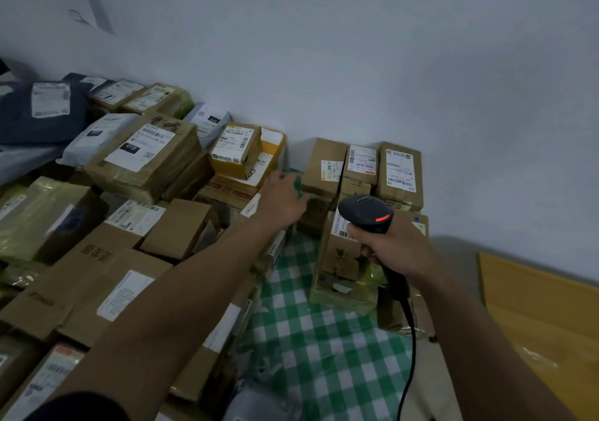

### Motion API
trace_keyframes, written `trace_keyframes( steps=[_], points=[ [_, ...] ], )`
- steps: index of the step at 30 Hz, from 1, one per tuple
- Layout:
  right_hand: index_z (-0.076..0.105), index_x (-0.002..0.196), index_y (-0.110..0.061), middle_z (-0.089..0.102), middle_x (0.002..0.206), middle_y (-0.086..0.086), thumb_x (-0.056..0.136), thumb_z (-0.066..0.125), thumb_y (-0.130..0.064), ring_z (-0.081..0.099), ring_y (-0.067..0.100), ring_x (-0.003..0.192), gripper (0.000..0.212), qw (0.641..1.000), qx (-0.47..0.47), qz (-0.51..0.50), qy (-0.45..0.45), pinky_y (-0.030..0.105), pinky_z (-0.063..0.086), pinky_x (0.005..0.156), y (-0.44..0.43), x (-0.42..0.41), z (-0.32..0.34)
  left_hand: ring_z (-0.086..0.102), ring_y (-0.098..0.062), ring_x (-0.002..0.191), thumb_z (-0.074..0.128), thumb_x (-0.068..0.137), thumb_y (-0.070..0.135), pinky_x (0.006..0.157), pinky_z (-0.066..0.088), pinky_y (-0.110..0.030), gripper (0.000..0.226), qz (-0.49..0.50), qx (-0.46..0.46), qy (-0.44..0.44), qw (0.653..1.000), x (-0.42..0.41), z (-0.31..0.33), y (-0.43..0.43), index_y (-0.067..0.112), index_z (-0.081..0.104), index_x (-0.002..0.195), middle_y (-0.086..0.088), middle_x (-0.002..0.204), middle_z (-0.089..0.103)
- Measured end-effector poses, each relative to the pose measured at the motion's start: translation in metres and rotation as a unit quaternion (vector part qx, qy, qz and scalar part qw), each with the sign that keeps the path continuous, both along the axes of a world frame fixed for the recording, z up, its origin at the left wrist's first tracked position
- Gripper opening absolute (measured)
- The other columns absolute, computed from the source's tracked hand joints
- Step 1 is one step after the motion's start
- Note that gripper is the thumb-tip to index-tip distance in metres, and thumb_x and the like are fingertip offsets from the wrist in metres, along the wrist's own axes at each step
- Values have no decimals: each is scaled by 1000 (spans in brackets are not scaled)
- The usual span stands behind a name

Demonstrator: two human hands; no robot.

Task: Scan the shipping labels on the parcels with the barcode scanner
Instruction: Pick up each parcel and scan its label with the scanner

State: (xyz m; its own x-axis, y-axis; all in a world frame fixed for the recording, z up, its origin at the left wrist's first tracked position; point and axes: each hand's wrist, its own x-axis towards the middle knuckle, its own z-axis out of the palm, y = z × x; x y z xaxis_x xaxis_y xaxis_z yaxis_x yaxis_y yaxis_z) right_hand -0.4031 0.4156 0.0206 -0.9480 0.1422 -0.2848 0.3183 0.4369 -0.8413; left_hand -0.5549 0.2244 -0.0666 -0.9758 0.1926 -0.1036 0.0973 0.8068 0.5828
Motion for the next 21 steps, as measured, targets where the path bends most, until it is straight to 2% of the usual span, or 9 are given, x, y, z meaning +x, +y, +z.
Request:
trace_keyframes(
  steps=[3, 5, 8, 13, 15, 18, 21],
  points=[
    [67, 115, -35, 72, 72, 1, 94, 75, -31, 68, 12, 65, 23, 1000, -24, -4, -11, 35, 56, 70, 8, -5, -6, 54, -25, 126, 69, 97, 33, 99, 52, -36, 52, 54, 132, -69, 987, -22, 1, 35, 19, 52, 145, -5, 141, 52],
    [67, 113, -36, 73, 77, 9, 93, 77, -31, 68, 17, 66, 23, 999, -30, -6, -10, 37, 56, 69, 12, -9, -11, 61, -18, 111, 67, 98, 33, 90, 53, -33, 38, 85, 162, -102, 978, -39, -7, 45, 16, 60, 131, 2, 125, 62],
    [67, 111, -35, 74, 80, 13, 93, 77, -30, 68, 17, 66, 20, 999, -37, -8, -20, 35, 56, 66, 17, -15, -18, 67, -21, 100, 62, 100, 37, 90, 57, -39, 27, 88, 160, -145, 972, -53, -17, 53, 13, 67, 112, -5, 113, 69],
    [67, 114, -36, 76, 83, 12, 94, 76, -34, 67, 13, 64, 22, 998, -44, -8, -32, 31, 56, 66, 23, -21, -25, 58, -22, 104, 62, 102, 24, 88, 47, -36, 20, 88, 163, -169, 968, -57, -25, 61, 11, 62, 118, -9, 121, 64],
    [67, 113, -37, 76, 83, 10, 94, 75, -35, 68, 12, 64, 21, 999, -37, -8, -35, 30, 56, 66, 23, -22, -28, 58, -22, 110, 65, 100, 20, 92, 49, -36, 30, 107, 197, -180, 958, -59, -29, 60, 13, 60, 128, -9, 129, 63],
    [66, 113, -38, 76, 81, 10, 94, 75, -37, 68, 13, 65, 21, 999, -33, -6, -40, 33, 55, 67, 23, -23, -32, 56, -28, 131, 68, 98, 17, 108, 48, -43, 51, 158, 243, -193, 938, -61, -31, 56, 16, 50, 145, -8, 142, 58],
    [66, 112, -39, 75, 81, 9, 94, 75, -38, 68, 14, 66, 21, 999, -29, -6, -41, 33, 55, 68, 23, -23, -33, 55, -29, 133, 66, 98, 11, 107, 49, -41, 51, 186, 278, -178, 925, -61, -29, 55, 17, 50, 146, -9, 144, 57]
  ],
)
